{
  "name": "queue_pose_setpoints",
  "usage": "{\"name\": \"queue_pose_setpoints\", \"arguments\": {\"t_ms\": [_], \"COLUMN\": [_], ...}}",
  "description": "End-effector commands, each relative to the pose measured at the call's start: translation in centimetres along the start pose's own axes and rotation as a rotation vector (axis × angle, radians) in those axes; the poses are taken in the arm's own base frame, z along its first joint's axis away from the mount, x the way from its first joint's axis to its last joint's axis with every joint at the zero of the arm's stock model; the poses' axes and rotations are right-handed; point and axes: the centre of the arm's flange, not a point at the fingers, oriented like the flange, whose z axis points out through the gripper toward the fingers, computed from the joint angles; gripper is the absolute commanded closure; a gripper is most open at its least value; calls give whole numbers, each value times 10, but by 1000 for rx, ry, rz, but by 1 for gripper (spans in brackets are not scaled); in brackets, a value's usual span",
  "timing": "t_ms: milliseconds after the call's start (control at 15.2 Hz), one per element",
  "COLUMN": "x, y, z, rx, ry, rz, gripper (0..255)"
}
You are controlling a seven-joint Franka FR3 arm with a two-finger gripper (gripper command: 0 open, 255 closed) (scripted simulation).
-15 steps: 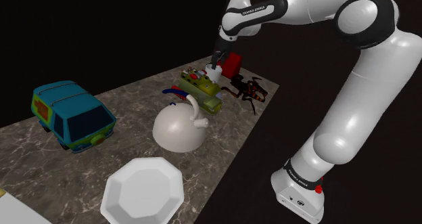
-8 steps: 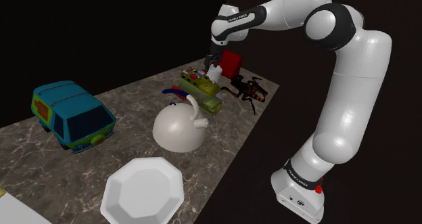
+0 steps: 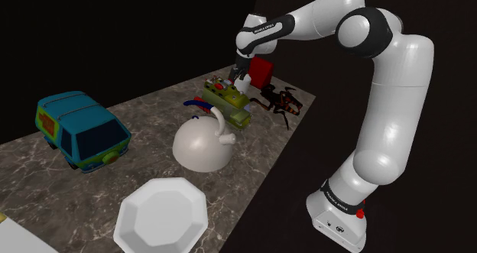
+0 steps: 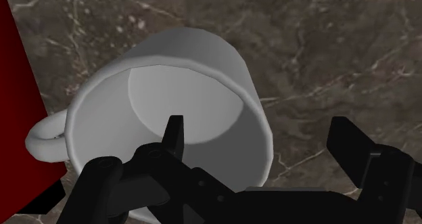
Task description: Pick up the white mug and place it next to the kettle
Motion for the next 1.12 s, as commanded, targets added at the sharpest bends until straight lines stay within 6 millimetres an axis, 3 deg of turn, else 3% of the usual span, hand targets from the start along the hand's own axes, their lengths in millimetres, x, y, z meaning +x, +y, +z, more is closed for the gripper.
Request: {"name": "queue_pose_setpoints", "arguments": {"t_ms": [0, 264, 330, 924, 1056], "x": [0, 0, 0, 0, 1], "y": [0, 0, 0, 0, 1], "z": [0, 0, 0, 0, -10], "rx": [0, 0, 0, 0, 0], "ry": [0, 0, 0, 0, 0], "rz": [0, 0, 0, 0, 0], "gripper": [0, 0, 255, 255, 255]}}
